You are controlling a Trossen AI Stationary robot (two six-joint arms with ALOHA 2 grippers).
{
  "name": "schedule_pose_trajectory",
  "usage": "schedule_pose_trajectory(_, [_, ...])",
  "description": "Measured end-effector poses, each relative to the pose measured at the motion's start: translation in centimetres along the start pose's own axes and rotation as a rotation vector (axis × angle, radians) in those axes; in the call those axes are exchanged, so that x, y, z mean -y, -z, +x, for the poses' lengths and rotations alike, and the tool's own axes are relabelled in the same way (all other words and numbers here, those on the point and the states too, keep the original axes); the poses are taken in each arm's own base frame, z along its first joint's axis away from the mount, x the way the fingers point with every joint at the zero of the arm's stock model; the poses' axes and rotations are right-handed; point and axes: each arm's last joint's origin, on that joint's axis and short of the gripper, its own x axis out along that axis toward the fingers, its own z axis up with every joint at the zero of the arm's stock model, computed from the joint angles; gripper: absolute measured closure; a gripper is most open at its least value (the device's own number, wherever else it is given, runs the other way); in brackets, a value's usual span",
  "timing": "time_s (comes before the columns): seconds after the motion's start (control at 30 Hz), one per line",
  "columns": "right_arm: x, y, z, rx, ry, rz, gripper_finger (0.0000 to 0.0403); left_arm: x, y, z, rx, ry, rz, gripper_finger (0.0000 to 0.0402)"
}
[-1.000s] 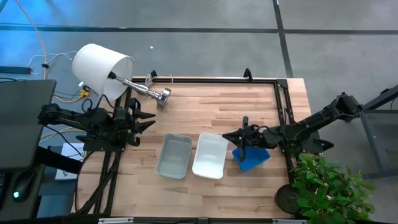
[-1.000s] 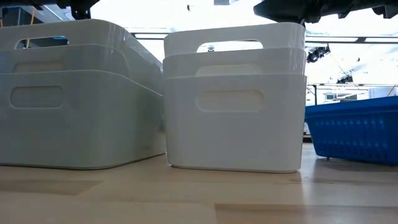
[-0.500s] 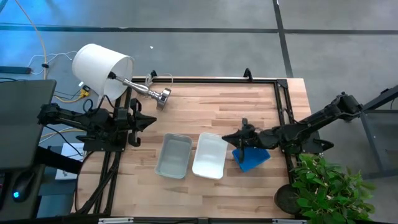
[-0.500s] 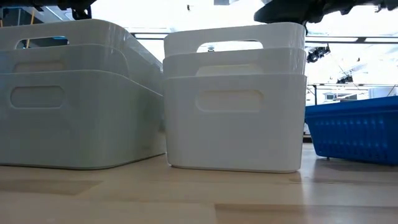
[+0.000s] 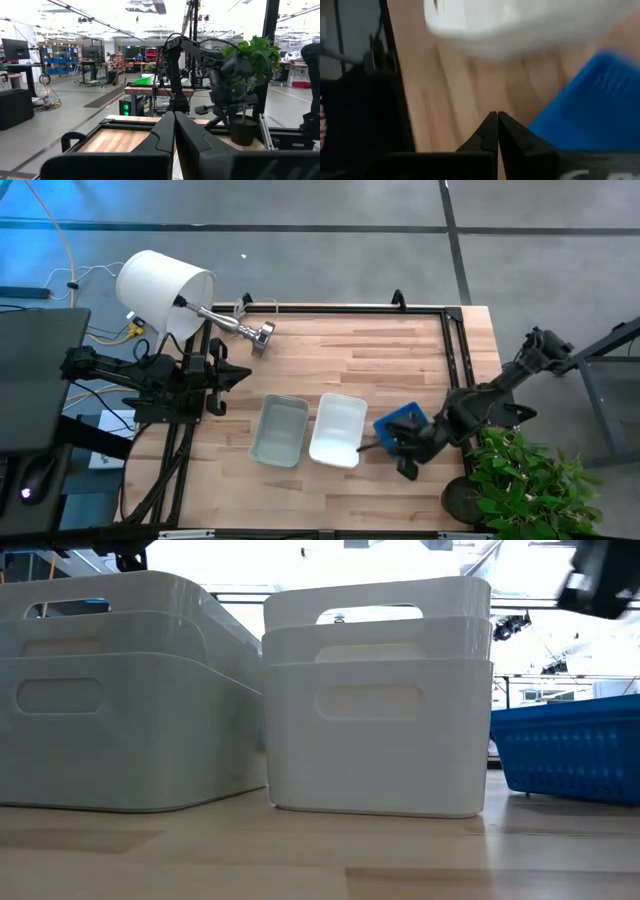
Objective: Stack baskets by color
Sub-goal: Adjust the stack of blue bins
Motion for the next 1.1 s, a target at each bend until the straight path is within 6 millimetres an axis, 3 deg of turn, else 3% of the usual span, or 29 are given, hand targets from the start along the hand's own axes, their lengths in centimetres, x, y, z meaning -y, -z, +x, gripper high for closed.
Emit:
schedule_pose_trajectory(0.13, [-0.2,1.7,0.5,-0.129,0.045,0.131,0.0403,0.0,0.0,0.0,0.0,0.0,0.0,0.0401])
schedule_pose_trajectory(0.37, [1.5,4.5,1.8,-0.358,0.385,0.354,0.0403,0.0,0.0,0.0,0.0,0.0,0.0,0.0401])
schedule_pose_trajectory(0.5, [1.9,5.2,2.6,-0.441,0.469,0.391,0.0403,0.0,0.0,0.0,0.0,0.0,0.002,0.0401])
schedule_pose_trajectory(0.67, [2.6,5.4,2.8,-0.431,0.587,0.374,0.0403,0.0,0.0,0.0,0.0,0.0,0.011,0.0401])
schedule_pose_trajectory(0.87, [4.5,5.2,1.5,-0.393,0.839,0.337,0.0403,0.0,0.0,0.0,0.001,0.0,0.01,0.0401])
schedule_pose_trajectory(1.1, [5.5,3.7,1.8,-0.204,0.887,0.261,0.0403,0.0,0.0,0.0,0.0,0.0,0.01,0.0401])
